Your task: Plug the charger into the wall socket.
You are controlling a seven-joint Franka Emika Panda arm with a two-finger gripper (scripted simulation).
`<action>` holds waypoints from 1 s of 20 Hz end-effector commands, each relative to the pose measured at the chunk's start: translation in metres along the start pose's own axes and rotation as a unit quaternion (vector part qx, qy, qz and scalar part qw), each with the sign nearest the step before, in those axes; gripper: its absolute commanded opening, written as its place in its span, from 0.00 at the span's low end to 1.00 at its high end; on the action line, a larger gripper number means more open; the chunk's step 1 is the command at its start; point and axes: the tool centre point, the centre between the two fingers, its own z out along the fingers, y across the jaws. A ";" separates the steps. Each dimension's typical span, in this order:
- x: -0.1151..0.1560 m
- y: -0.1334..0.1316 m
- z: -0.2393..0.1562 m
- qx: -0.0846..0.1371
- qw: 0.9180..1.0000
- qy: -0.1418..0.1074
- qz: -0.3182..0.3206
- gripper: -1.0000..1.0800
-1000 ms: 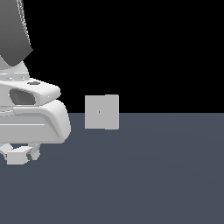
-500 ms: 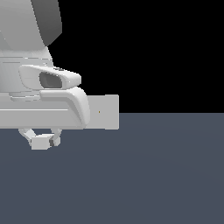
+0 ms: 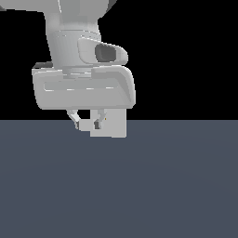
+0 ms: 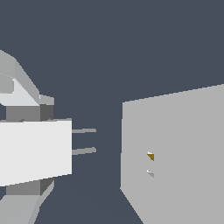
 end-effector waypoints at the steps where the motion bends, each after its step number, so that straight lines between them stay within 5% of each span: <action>1: 0.006 0.012 -0.006 -0.003 1.000 0.000 0.009 0.00; 20: 0.015 0.017 -0.007 -0.005 1.000 -0.001 0.013 0.00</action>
